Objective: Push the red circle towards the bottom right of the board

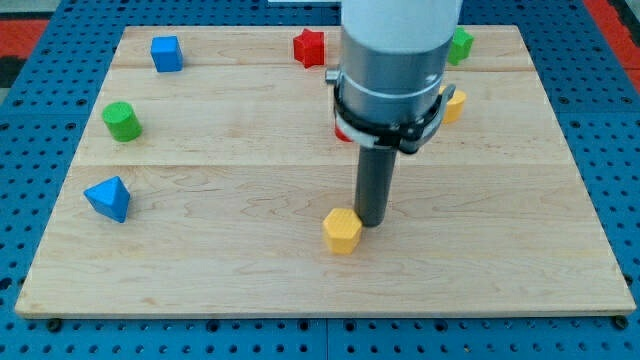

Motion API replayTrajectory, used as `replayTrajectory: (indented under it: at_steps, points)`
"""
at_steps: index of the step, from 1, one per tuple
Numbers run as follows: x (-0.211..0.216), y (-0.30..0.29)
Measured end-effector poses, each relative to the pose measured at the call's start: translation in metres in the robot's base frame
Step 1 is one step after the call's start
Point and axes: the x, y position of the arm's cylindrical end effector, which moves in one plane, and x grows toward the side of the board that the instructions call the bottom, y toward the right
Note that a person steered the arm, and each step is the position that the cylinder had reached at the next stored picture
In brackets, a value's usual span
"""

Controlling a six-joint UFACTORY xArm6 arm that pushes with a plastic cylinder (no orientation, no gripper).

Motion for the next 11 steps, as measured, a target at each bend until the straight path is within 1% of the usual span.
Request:
replayTrajectory:
  at_steps: [1, 2, 3, 4, 5, 6, 7, 8, 9, 10, 11]
  points:
    - [0.022, -0.016]
    - [-0.047, -0.027]
    - [-0.095, -0.073]
    - [-0.156, -0.036]
    - [-0.158, 0.01]
    - [-0.175, 0.046]
    - [-0.162, 0.069]
    - [-0.099, 0.072]
    - [-0.062, 0.119]
    - [-0.022, 0.147]
    - [0.013, 0.161]
